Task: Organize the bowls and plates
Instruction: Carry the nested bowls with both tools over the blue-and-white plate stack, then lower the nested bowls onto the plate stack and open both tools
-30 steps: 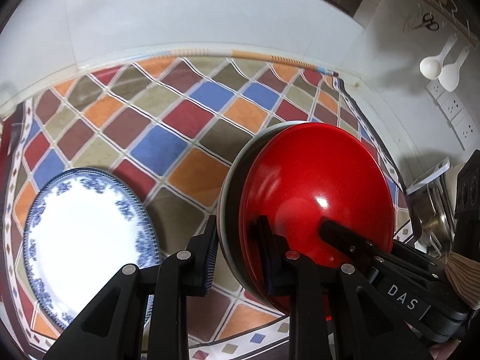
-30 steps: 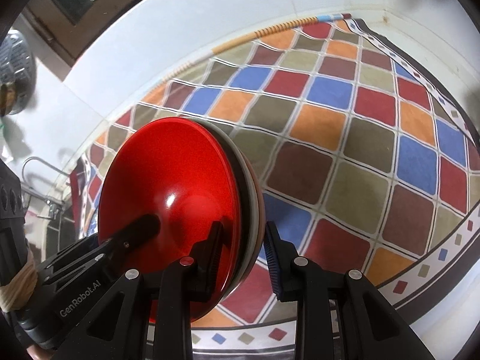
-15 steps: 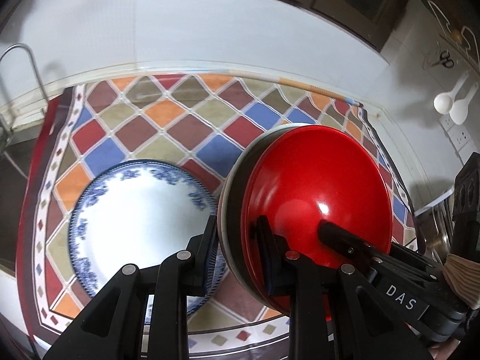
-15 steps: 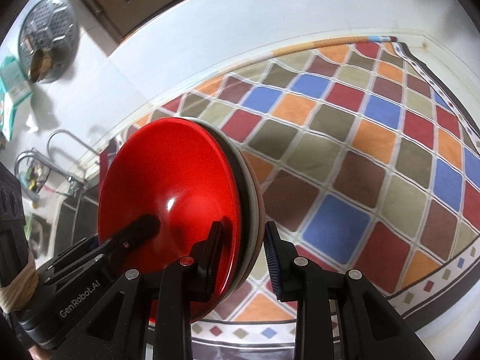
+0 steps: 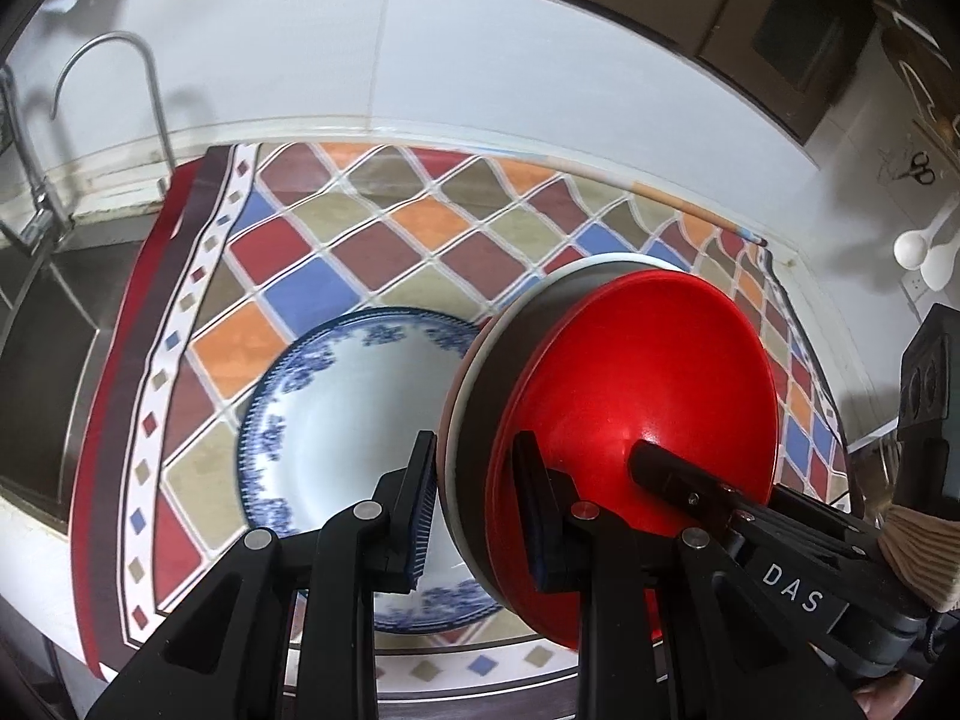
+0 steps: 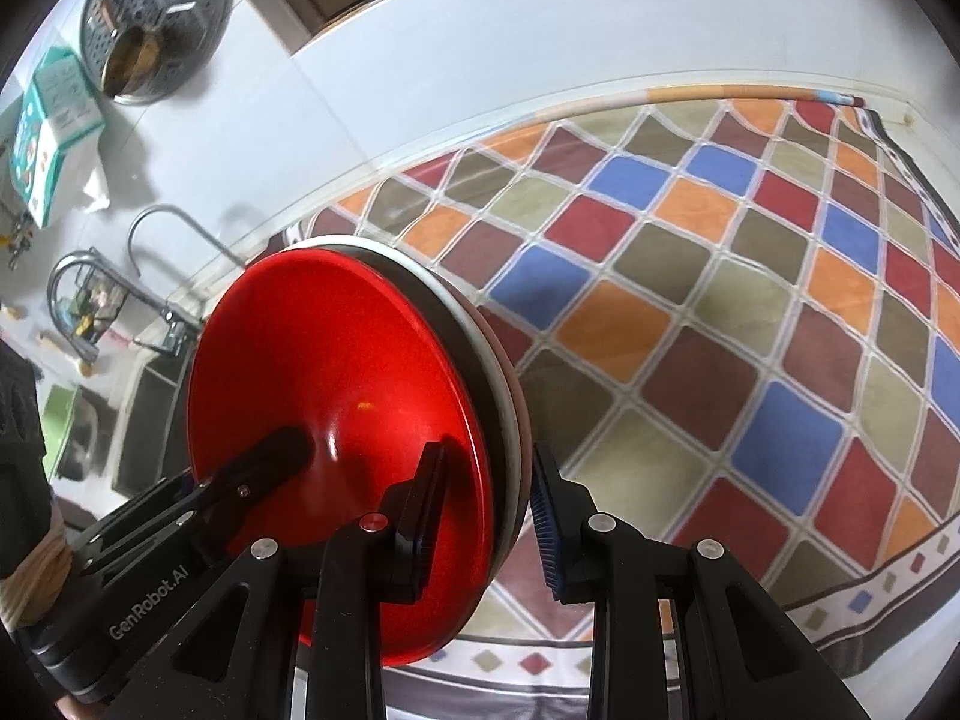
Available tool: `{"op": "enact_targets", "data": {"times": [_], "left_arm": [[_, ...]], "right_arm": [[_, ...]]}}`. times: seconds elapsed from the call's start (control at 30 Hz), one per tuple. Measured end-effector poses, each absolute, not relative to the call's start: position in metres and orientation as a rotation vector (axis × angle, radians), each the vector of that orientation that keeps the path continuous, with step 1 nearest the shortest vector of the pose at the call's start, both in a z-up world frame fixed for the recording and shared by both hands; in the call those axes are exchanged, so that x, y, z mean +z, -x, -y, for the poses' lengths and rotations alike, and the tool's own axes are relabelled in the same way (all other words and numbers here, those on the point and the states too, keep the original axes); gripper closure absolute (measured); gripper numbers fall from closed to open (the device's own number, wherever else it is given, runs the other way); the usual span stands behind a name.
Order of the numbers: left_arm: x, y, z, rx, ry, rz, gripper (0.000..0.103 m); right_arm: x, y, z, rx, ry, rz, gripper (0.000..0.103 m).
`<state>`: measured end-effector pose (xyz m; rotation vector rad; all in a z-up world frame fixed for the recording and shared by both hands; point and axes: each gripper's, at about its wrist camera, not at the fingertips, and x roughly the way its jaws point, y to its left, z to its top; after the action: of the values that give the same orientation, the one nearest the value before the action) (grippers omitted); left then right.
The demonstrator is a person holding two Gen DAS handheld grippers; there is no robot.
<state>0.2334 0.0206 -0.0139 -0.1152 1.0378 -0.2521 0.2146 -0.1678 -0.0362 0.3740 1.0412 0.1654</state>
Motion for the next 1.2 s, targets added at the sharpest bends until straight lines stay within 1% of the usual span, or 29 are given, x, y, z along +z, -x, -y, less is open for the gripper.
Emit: {"op": "enact_targets", "data": {"times": [0.47, 0.77, 1.2], "left_arm": [[-0.053, -0.248, -0.069, -0.202, 0.146, -1.138, 0.078], [-0.073, -0.257, -0.077, -0.201, 0.15, -1.185, 0.078], [-0.084, -0.269, -0.08, -0.212, 0.158, -1.216, 0.078]], "right_arm": [[-0.061, -0.242, 0.108, 0.2, -0.367, -1.153, 0.074], [-0.081, -0.252, 0.095, 0.189, -0.373, -1.22, 0.074], [-0.092, -0.263, 0.09, 0.175, -0.371, -1.251, 0.074]]}}
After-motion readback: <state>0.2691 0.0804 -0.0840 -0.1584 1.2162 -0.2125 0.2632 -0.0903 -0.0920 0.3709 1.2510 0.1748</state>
